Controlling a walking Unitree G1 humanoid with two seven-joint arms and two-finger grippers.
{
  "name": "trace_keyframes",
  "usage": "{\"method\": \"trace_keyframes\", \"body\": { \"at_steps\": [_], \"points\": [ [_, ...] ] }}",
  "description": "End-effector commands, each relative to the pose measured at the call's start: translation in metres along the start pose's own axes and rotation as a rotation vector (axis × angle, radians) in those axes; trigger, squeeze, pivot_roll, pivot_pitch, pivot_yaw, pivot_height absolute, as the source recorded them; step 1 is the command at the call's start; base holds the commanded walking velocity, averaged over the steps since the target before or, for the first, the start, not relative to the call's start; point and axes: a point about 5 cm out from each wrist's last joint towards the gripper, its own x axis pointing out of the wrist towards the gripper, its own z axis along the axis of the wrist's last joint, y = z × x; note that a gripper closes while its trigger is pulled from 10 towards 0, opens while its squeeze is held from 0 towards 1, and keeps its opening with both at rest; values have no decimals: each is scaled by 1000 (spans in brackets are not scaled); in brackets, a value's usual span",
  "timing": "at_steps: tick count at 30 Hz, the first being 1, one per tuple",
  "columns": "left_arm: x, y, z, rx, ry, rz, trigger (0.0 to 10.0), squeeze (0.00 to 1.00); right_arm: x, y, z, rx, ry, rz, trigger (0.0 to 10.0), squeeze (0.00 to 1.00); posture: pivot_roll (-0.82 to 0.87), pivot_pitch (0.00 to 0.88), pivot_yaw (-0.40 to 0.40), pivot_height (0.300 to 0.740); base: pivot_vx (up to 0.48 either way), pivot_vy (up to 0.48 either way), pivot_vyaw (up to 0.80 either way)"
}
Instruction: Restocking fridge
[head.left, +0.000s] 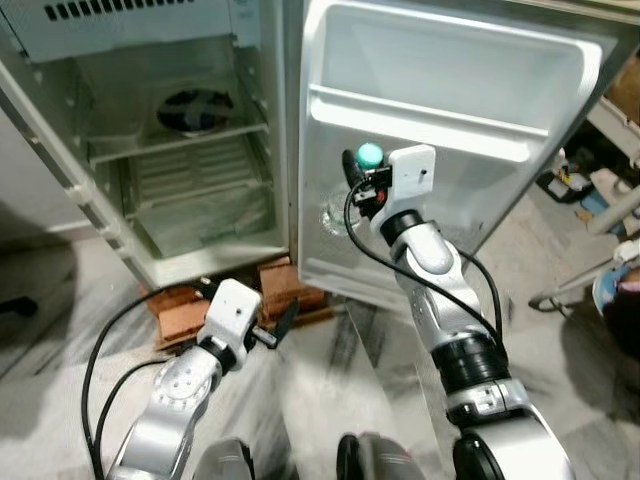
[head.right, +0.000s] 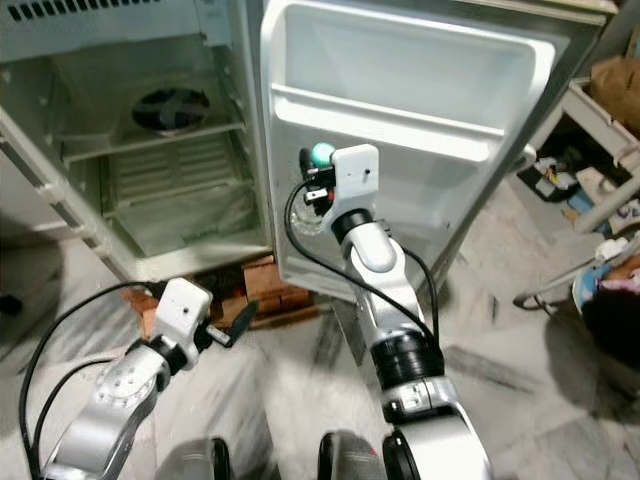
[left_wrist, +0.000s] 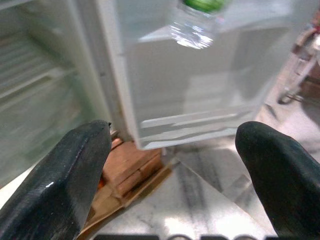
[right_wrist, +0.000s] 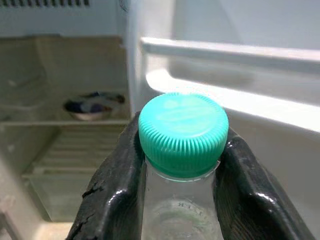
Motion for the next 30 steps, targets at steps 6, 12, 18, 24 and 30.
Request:
{"method": "trace_keyframes", "body": {
  "at_steps": [6,12,18,24,30],
  "points": [
    [-24,40,4,-20,-54,321,10000,0,-21,-14,-20,26,53,-40,10000,0,53,116,-42,740,0,0,0],
    [-28,44,5,-27,-59,362,10000,0,-36,-21,-32,9,97,-65,10000,0,50,107,-46,740,0,-172,0],
    [-26,46,5,-26,-60,368,10000,0,-38,-18,-37,-65,110,-53,10000,0,46,104,-38,740,0,-407,0],
    [-27,46,4,-25,-53,370,10000,0,-44,-6,-43,-27,120,73,10000,0,52,102,-37,740,0,-472,0],
    [-27,44,1,-23,-41,370,10000,0,-48,-9,-47,2,139,56,10000,0,56,99,-39,740,0,-472,0]
  ]
}}
